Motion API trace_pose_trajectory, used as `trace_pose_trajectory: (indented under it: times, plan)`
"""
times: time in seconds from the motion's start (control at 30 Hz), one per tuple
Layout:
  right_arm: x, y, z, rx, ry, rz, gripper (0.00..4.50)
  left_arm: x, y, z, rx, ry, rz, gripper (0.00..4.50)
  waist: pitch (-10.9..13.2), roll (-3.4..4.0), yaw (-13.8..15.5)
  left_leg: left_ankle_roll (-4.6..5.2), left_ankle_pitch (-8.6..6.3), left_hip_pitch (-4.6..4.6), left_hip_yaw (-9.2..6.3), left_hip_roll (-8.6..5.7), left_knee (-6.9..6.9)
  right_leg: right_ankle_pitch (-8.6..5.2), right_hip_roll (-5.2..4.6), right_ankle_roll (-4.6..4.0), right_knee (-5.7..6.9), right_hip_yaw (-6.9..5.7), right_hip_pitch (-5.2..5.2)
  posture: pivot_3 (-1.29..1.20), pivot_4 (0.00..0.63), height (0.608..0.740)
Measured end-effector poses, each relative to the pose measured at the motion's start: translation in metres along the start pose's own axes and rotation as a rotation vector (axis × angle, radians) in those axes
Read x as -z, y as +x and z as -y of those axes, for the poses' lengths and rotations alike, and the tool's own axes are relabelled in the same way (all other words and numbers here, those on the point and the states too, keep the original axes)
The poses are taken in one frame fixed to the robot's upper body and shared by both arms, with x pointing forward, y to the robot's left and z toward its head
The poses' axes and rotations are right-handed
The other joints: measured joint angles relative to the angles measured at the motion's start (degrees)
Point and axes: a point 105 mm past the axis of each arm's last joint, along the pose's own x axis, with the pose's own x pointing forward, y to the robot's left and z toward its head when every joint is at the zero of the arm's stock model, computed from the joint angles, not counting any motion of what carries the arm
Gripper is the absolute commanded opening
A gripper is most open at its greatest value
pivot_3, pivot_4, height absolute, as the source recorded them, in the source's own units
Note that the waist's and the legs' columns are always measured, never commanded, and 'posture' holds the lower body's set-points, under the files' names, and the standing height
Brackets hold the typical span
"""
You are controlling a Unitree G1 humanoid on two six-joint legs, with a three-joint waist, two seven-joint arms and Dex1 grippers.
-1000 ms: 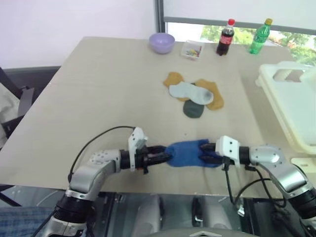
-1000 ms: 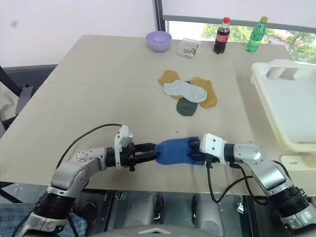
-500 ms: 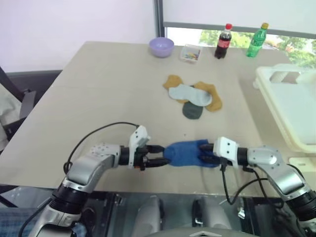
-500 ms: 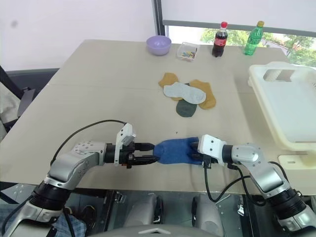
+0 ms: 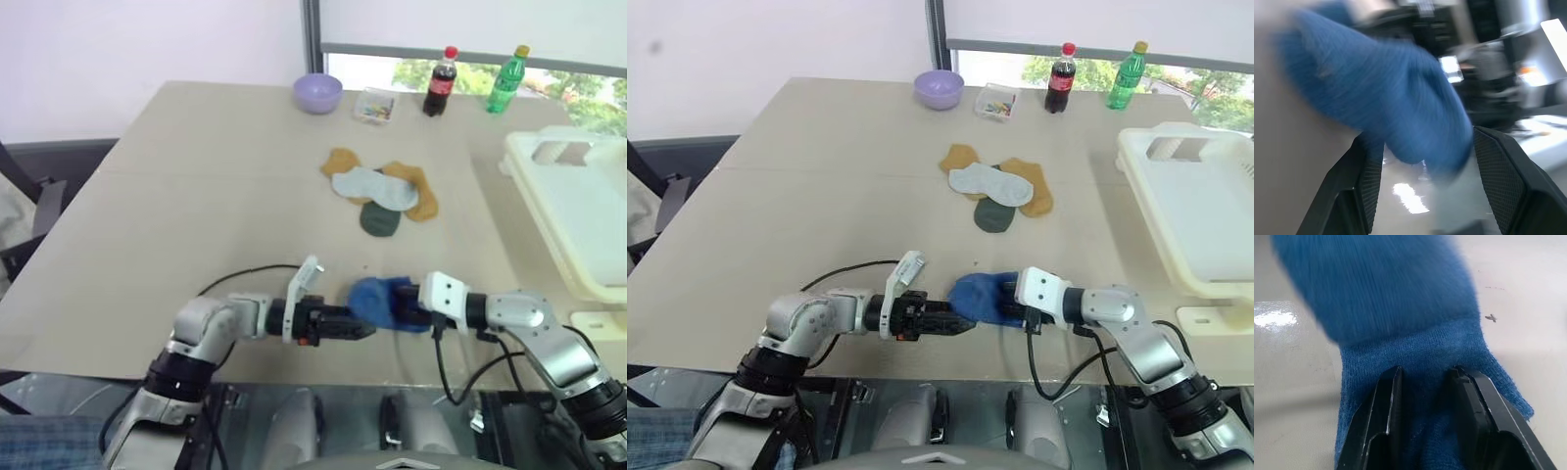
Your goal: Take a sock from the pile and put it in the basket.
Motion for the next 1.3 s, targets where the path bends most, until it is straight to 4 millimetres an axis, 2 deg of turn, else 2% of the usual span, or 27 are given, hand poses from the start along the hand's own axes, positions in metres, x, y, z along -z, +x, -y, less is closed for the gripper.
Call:
trace_pose_trajectory:
  times: [0.13,0.3,0.7,0.83,0.87,0.9,0.93,1.0,1.03,1.07,1.2,1.3]
  plan:
    - [0.0,0.0,0.0,0.009,0.001,-0.008,1.58,-0.01,-0.007,-0.004,-0.027,-0.001,0.057,2.99,0.0,-0.02,0.0,0.0,0.0,0.01,0.03,-0.03,0.01,0.0,-0.05,0.0,-0.03,0.03,0.01,0.0,0.15,0.736]
    - [-0.001,0.0,0.0,0.015,-0.001,-0.01,1.58,-0.011,-0.005,-0.004,-0.028,-0.001,0.074,2.99,0.0,-0.03,0.0,0.0,0.0,0.01,0.03,-0.02,0.0,0.0,-0.05,0.0,-0.03,0.04,0.0,0.0,0.15,0.736]
    - [-0.006,-0.004,-0.001,0.04,0.022,-0.057,1.58,-0.016,0.024,-0.008,0.013,0.039,0.102,2.99,0.1,0.03,0.3,0.0,0.0,-0.09,0.04,-0.05,0.0,0.0,-0.07,0.0,-0.05,0.04,-0.08,0.0,0.15,0.736]
    - [-0.011,-0.02,-0.007,0.041,0.029,-0.141,1.58,-0.02,0.029,-0.012,0.011,0.044,0.114,2.99,0.1,0.05,0.6,0.01,0.01,-0.86,-0.04,-0.12,0.04,0.03,-0.08,-0.03,-0.1,-0.02,-0.71,0.0,0.15,0.736]
    - [-0.013,-0.025,-0.008,0.041,0.029,-0.163,2.11,-0.02,0.032,-0.014,0.012,0.045,0.117,3.04,0.1,0.05,0.6,0.01,0.01,-0.98,-0.01,-0.16,0.04,0.15,-0.08,-0.18,-0.09,0.01,-0.83,0.0,0.15,0.736]
    - [-0.017,-0.03,-0.007,0.048,0.021,-0.18,2.35,-0.02,0.035,-0.014,0.017,0.045,0.117,3.04,0.1,0.02,0.6,0.01,0.01,-0.98,0.0,-0.17,0.05,0.21,-0.08,-0.08,-0.1,0.01,-0.83,0.0,0.15,0.736]
    - [-0.02,-0.032,-0.007,0.054,0.017,-0.182,2.89,-0.021,0.037,-0.014,0.022,0.047,0.115,3.04,0.2,-0.01,0.6,0.01,0.0,-0.98,0.01,-0.17,0.04,0.23,-0.08,-0.04,-0.11,0.0,-0.83,0.0,0.15,0.736]
    - [-0.02,-0.041,-0.009,0.056,0.005,-0.219,3.68,-0.022,0.042,-0.013,0.032,0.06,0.1,3.04,0.2,-0.01,0.7,0.02,0.0,-1.0,0.01,-0.19,0.03,0.11,-0.08,0.09,-0.13,-0.03,-0.83,0.0,0.15,0.736]
    - [-0.019,-0.046,-0.009,0.063,0.008,-0.238,4.21,-0.021,0.044,-0.014,0.035,0.066,0.094,3.04,0.2,-0.04,0.7,0.02,0.0,-1.01,0.03,-0.18,0.03,0.02,-0.07,0.0,-0.15,-0.07,-0.82,0.0,0.15,0.736]
    - [-0.018,-0.051,-0.008,0.078,0.013,-0.251,4.43,-0.02,0.046,-0.014,0.036,0.066,0.087,3.04,0.2,-0.05,0.7,0.02,0.0,-1.01,0.02,-0.18,0.03,0.02,-0.07,0.0,-0.16,-0.06,-0.83,0.0,0.15,0.736]
    - [-0.014,-0.08,-0.007,0.135,0.112,-0.321,4.43,-0.015,0.054,-0.013,0.066,0.065,0.057,3.04,0.2,-0.08,0.7,0.02,0.0,-1.01,-0.05,-0.17,0.04,0.02,-0.08,0.01,-0.15,-0.07,-0.82,0.0,0.15,0.736]
    - [-0.022,-0.087,-0.016,0.142,0.25,-0.261,4.43,-0.015,0.055,-0.013,0.079,0.064,0.059,3.04,0.3,-0.12,0.6,0.02,0.0,-1.0,-0.14,-0.13,0.04,0.02,-0.03,0.01,-0.13,-0.11,-0.81,0.0,0.15,0.736]
